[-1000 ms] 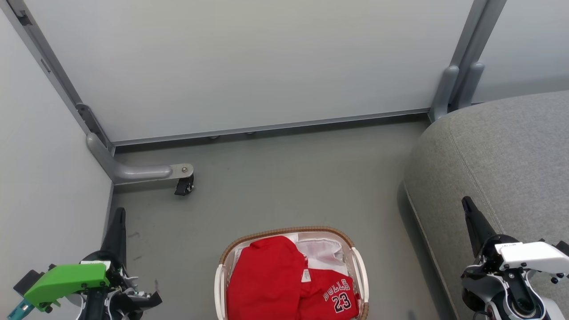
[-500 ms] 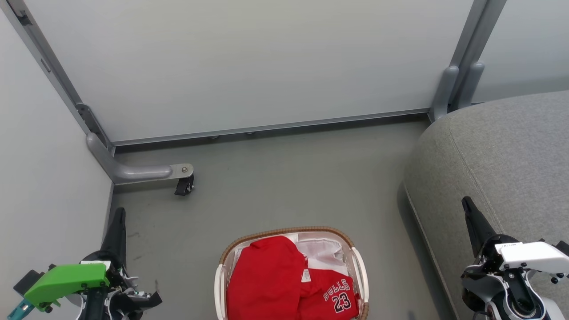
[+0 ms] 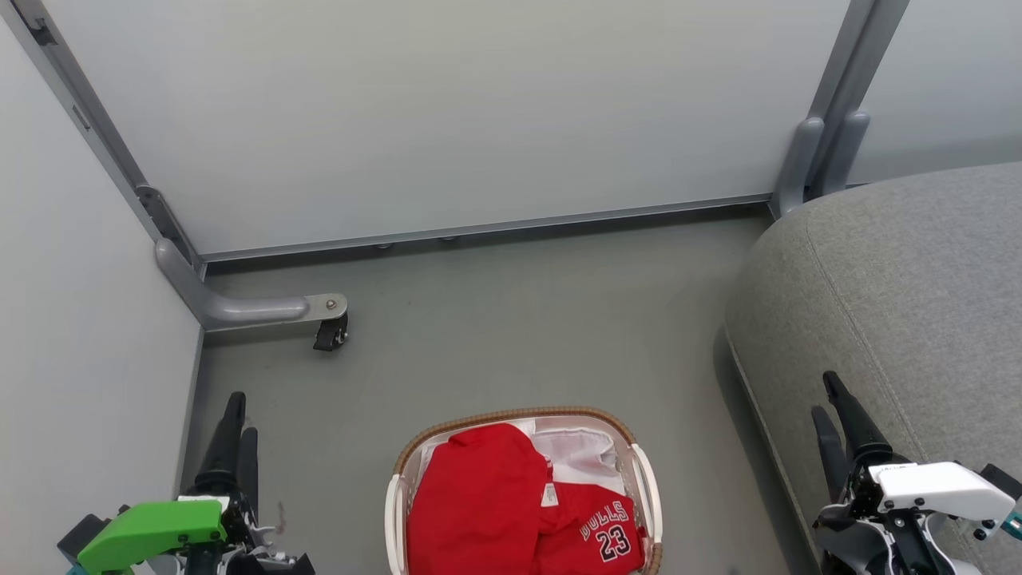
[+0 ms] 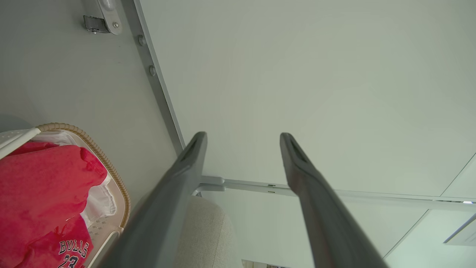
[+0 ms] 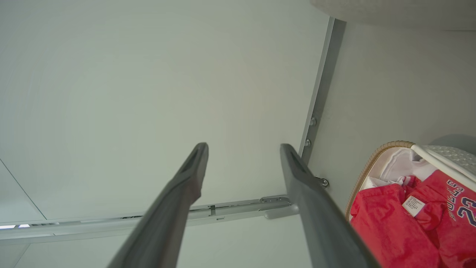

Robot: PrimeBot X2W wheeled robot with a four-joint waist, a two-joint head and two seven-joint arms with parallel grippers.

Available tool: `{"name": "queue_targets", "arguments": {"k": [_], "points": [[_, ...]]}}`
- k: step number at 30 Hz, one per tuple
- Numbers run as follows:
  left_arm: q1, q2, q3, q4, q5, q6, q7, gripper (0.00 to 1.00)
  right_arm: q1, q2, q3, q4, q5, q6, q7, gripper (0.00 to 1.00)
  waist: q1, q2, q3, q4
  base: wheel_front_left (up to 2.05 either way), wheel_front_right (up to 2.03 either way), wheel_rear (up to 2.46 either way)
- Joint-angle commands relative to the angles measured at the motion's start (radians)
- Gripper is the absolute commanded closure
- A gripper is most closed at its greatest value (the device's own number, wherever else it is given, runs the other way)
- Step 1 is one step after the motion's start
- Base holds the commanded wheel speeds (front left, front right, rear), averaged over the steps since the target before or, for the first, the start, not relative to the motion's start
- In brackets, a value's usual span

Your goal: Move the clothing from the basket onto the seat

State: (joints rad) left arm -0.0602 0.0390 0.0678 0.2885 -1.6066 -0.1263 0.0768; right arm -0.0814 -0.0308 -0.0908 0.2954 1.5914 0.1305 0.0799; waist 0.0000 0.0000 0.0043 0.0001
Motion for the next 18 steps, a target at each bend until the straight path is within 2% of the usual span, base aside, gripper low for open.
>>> {"name": "queue_targets", "arguments": {"k": [1, 6, 18], "points": [[-0.012, 0.004, -0.01, -0.025, 0.016, -0.001, -0.012, 0.0, -0.006, -0.008, 0.002, -0.016, -0.022, 0.0, -0.014, 0.0, 0.0, 0.0, 0.0, 0.0, 0.0, 0.0, 0.0], [-0.008, 0.004, -0.027, -0.032, 0.046, -0.002, -0.035, 0.0, -0.004, -0.009, -0.005, -0.011, -0.084, 0.0, -0.037, 0.0, 0.0, 0.0, 0.001, 0.0, 0.0, 0.0, 0.0], [-0.004, 0.006, -0.05, -0.072, 0.262, -0.002, -0.085, 0.0, 0.0, -0.011, -0.029, -0.063, -0.311, 0.0, -0.088, 0.0, 0.0, 0.0, 0.003, 0.001, 0.0, 0.0, 0.0]]}}
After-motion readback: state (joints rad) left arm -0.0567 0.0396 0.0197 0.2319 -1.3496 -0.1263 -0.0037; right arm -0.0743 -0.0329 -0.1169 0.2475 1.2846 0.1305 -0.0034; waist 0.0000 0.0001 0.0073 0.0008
